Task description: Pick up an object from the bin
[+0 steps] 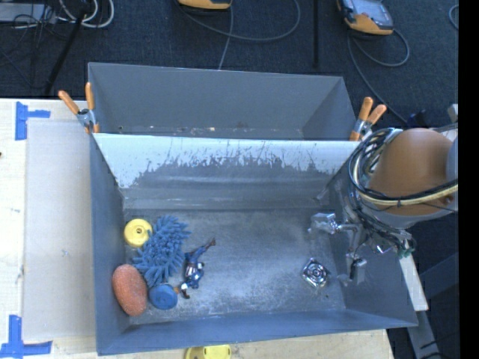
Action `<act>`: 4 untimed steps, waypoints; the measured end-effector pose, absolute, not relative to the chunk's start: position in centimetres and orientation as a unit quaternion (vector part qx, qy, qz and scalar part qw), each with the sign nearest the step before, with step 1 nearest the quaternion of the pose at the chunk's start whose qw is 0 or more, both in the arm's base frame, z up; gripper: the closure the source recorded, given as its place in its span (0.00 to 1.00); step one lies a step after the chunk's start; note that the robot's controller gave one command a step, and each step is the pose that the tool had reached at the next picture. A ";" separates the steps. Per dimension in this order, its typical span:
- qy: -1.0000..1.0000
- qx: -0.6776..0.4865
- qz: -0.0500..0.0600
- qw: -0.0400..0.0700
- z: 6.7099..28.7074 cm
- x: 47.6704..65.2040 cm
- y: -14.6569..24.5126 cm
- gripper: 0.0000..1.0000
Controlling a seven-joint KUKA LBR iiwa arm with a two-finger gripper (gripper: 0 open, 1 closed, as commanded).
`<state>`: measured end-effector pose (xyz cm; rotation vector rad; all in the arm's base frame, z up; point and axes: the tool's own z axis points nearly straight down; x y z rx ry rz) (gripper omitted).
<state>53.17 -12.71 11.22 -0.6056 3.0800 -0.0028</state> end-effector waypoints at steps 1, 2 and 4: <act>0.936 -0.351 0.001 0.000 8.5 52.6 -13.5 0.00; 0.917 -0.399 0.001 0.000 7.0 49.3 -10.8 0.00; 0.843 -0.538 0.003 0.001 7.2 50.4 -11.6 0.00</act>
Offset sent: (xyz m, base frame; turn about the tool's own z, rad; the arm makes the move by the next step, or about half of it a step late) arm -0.0377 0.0182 -0.0422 -0.4330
